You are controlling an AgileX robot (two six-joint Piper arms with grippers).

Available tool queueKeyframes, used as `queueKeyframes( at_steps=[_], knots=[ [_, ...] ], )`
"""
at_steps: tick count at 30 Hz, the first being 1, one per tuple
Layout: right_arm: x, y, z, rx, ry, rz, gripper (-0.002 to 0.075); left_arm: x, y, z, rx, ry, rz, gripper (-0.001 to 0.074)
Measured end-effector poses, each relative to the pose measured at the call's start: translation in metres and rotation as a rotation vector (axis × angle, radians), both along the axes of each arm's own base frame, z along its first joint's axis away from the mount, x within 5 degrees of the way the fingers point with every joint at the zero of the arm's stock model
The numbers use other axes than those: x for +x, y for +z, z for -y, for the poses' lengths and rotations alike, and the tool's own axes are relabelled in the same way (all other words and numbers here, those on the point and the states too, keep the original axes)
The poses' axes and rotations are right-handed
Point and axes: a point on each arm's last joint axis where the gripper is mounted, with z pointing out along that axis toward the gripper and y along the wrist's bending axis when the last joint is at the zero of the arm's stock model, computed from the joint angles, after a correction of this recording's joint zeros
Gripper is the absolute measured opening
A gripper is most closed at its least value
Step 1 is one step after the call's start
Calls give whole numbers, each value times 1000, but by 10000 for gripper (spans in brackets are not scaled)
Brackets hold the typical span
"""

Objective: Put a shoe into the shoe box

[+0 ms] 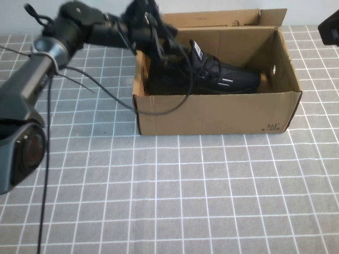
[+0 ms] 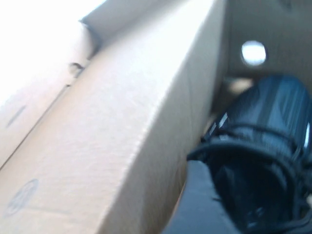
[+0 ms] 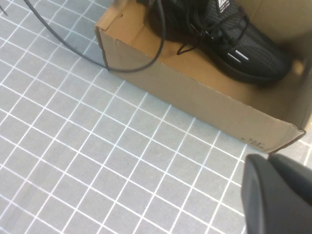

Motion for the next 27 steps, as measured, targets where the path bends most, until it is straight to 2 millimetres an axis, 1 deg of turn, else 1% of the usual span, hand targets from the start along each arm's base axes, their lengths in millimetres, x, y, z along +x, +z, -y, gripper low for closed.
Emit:
queueKeyframes(
  at_steps=[2,4,8,9,10,11,15,17,21,24,27],
  knots=[
    [0,0,0,0,0,0,-16,-3,17,-6,-35,52,-53,398],
    [0,0,0,0,0,0,-16,-9,40,-13,-48,100,-87,318],
    [0,0,0,-4,2,3,-16,-31,90,-22,-28,145,-96,122],
    [-1,1,1,-4,4,7,-16,-35,97,-23,-24,150,-103,86],
    [-2,2,2,-2,4,10,-16,-43,112,-25,-28,158,-98,55],
    [-4,2,2,0,4,12,-16,-48,121,-27,-32,169,-106,36],
    [-17,11,10,19,6,49,-16,-75,160,-34,-52,202,-145,6],
    [-27,17,16,38,8,75,-16,-89,175,-37,-43,205,-165,1],
    [-54,30,32,90,0,133,-16,-113,201,-45,-30,234,-182,0],
    [-72,30,43,111,0,149,-16,-135,224,-53,-31,275,-190,-1],
    [-91,18,54,122,-5,139,-16,-159,246,-60,-35,301,-170,-1]
  ],
)
